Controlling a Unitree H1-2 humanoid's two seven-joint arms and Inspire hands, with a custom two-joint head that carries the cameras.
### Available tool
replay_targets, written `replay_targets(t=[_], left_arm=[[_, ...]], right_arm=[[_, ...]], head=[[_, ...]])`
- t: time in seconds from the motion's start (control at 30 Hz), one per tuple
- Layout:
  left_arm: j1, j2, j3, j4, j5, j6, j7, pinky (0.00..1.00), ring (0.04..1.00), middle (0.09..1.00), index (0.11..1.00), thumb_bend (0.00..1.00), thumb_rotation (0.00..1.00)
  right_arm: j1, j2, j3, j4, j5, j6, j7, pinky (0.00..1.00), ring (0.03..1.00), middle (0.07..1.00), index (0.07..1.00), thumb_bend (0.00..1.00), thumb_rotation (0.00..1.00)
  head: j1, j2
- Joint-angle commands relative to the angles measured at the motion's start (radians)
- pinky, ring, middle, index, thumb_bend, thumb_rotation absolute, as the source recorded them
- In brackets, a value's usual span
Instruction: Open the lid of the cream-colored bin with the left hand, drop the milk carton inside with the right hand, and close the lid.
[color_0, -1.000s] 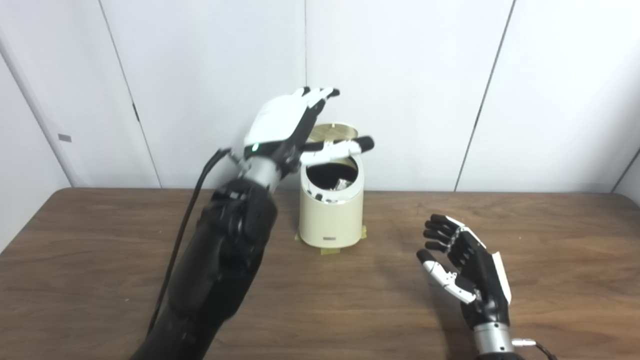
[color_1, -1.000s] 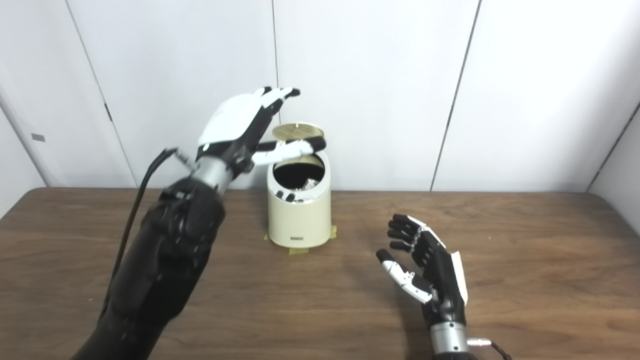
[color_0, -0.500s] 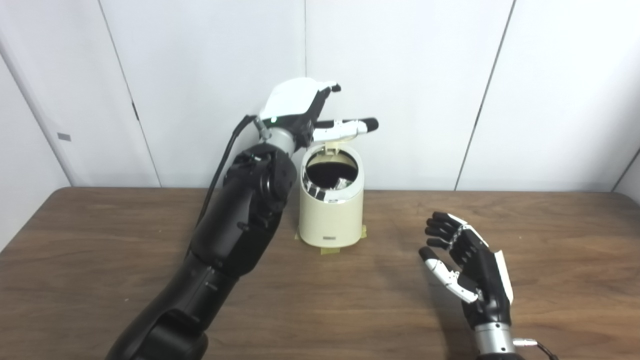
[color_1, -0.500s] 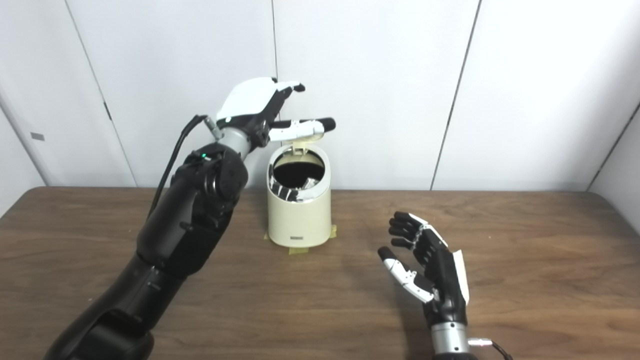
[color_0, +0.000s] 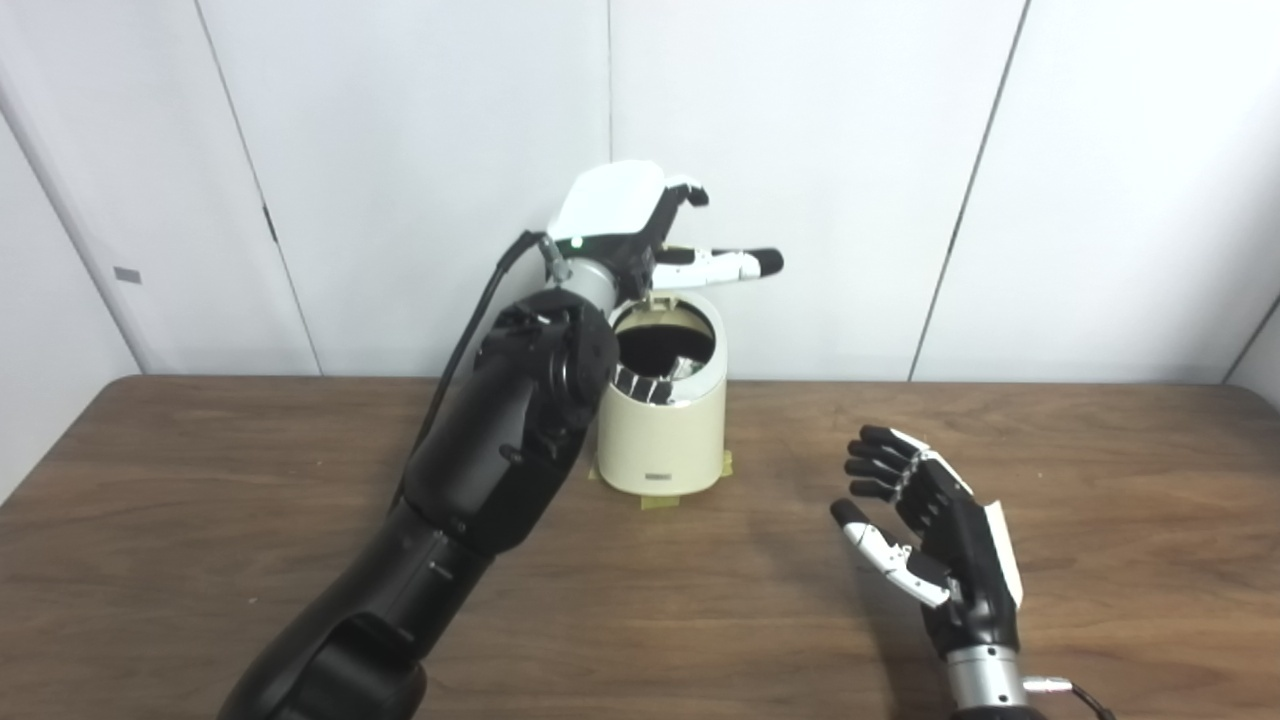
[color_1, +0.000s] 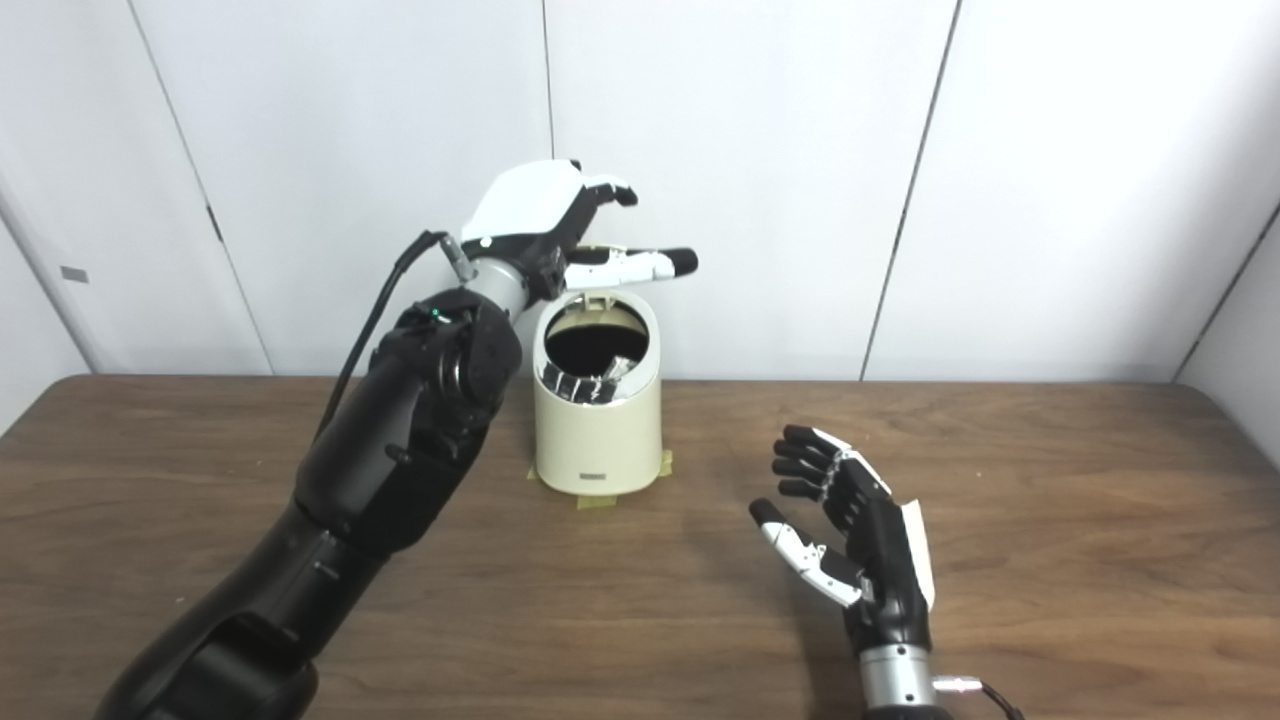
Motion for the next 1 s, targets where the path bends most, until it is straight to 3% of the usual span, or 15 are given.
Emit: replay_targets(t=[0.0, 0.43, 0.6, 0.73, 0.8, 0.87, 0.97], left_arm=[[-0.036, 0.000, 0.002, -0.040, 0.028, 0.007, 0.003, 1.00, 1.000, 0.894, 0.840, 0.95, 0.97], [0.034, -0.007, 0.029, -0.051, 0.097, 0.008, -0.074, 1.00, 1.000, 0.928, 0.844, 1.00, 1.00], [0.062, -0.002, 0.028, -0.063, 0.083, 0.006, -0.077, 1.00, 0.978, 0.925, 0.844, 1.00, 1.00], [0.102, -0.001, 0.029, -0.098, 0.044, -0.008, -0.061, 1.00, 0.884, 0.840, 0.840, 0.98, 0.99], [0.120, 0.006, 0.020, -0.113, 0.039, -0.029, -0.039, 1.00, 0.767, 0.705, 0.819, 0.96, 0.99], [0.136, 0.012, 0.011, -0.127, 0.036, -0.051, -0.016, 1.00, 0.639, 0.491, 0.796, 0.93, 0.98], [0.156, 0.036, -0.026, -0.137, 0.075, -0.102, 0.033, 0.91, 0.566, 0.425, 0.751, 0.90, 0.98]], right_arm=[[0.054, 0.044, 0.014, 0.009, -0.003, -0.002, -0.008, 0.63, 0.684, 0.703, 0.707, 0.27, 0.12], [0.069, 0.042, 0.015, -0.030, -0.012, 0.032, -0.008, 0.63, 0.680, 0.701, 0.705, 0.28, 0.20], [0.075, 0.042, 0.015, -0.044, 0.002, 0.046, -0.001, 0.64, 0.685, 0.701, 0.702, 0.27, 0.17], [0.079, 0.043, 0.019, -0.055, -0.003, 0.052, -0.003, 0.64, 0.687, 0.701, 0.703, 0.27, 0.17], [0.079, 0.043, 0.020, -0.057, -0.006, 0.054, -0.003, 0.64, 0.685, 0.700, 0.701, 0.28, 0.17], [0.079, 0.042, 0.021, -0.059, -0.015, 0.054, -0.007, 0.63, 0.681, 0.698, 0.698, 0.27, 0.18], [0.079, 0.041, 0.024, -0.058, -0.022, 0.044, -0.007, 0.62, 0.676, 0.693, 0.694, 0.27, 0.17]], head=[[0.000, 0.003], [-0.009, 0.016], [-0.012, 0.024], [-0.015, 0.033], [-0.015, 0.034], [-0.015, 0.034], [-0.018, 0.041]])
